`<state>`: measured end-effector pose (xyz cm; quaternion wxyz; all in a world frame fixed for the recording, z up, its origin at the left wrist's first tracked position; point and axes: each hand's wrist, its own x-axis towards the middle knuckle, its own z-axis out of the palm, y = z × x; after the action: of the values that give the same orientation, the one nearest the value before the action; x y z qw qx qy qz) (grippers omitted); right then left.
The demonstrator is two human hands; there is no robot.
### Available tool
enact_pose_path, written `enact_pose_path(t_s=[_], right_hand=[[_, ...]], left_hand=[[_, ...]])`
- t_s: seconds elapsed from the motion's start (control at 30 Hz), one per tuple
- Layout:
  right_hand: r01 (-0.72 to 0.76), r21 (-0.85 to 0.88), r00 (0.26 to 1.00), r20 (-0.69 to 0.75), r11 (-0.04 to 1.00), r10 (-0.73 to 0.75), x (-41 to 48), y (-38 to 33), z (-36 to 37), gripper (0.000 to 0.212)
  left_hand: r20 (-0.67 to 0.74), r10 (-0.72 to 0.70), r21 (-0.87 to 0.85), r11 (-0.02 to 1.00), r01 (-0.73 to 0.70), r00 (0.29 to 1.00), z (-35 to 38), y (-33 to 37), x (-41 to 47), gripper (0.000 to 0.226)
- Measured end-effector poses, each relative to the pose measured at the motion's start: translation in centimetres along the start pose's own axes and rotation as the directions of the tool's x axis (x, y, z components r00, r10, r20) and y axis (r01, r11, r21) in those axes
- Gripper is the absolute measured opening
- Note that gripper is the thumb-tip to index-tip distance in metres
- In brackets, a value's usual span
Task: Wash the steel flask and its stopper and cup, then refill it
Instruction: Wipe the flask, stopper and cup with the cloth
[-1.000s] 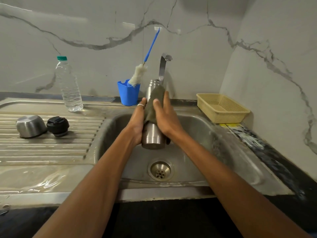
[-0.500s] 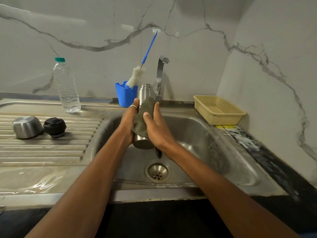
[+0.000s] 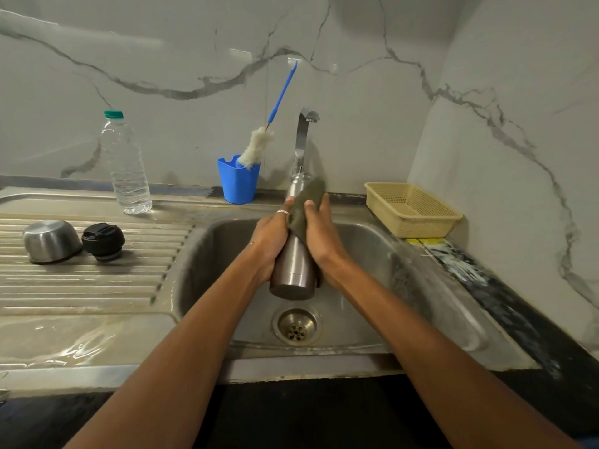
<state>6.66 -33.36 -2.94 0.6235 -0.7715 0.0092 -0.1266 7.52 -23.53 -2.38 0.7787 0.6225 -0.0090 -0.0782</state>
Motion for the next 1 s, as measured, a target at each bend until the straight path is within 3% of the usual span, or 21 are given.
enact_pose_path(t_s=[0.1,0.2,0.37,0.43,0.5,0.6,0.73,0.87,1.0], right_hand=[[0.026,-0.164,0.991,0.132,0.986,-0.004,-1.4,0.7,1.9,0.069],[0.126,-0.228,0.981,0.176,0.965,-0.086,-0.8,1.0,2.8,0.071],[0.091,-0.084,0.993,-0.068,0.992,-0.096,2.1,-0.4,0.8,0.077],[0.117,-0.132,0.987,-0.091,0.984,-0.13,1.2,-0.5,0.7,0.073],[0.188,-0.243,0.981,0.0,0.952,-0.194,-0.6,0.0,1.3,0.069],[0.271,-0.288,0.959,0.166,0.919,-0.231,-1.4,0.6,2.4,0.068],[0.242,-0.201,0.969,0.094,0.949,-0.228,1.2,-0.4,2.4,0.065],[0.057,0.133,0.997,-0.053,0.989,-0.05,3.4,-1.2,0.0,0.049],[-0.042,0.23,0.999,-0.01,0.972,0.045,2.7,-0.8,-1.2,0.032]], left_hand=[[-0.15,0.024,-0.073,0.997,-0.035,0.988,-1.5,0.0,1.3,0.038],[-0.145,-0.033,-0.172,0.985,0.008,0.989,-2.8,0.1,1.9,0.044],[0.07,-0.063,-0.052,0.996,0.067,0.996,-1.2,-0.5,0.7,0.049],[0.082,-0.065,-0.049,0.996,0.069,0.994,-0.8,-0.7,0.8,0.056],[0.035,-0.039,-0.074,0.996,0.042,0.999,-1.0,-0.5,1.4,0.061],[-0.055,0.01,-0.146,0.989,-0.018,0.998,-2.4,-0.3,2.2,0.044],[0.034,-0.012,-0.185,0.983,0.018,0.999,-2.7,-0.2,1.1,0.051],[0.113,-0.003,-0.118,0.993,0.017,0.994,-0.2,0.0,0.2,0.055],[0.124,0.009,-0.008,1.0,-0.008,0.992,1.0,-0.5,0.3,0.055]])
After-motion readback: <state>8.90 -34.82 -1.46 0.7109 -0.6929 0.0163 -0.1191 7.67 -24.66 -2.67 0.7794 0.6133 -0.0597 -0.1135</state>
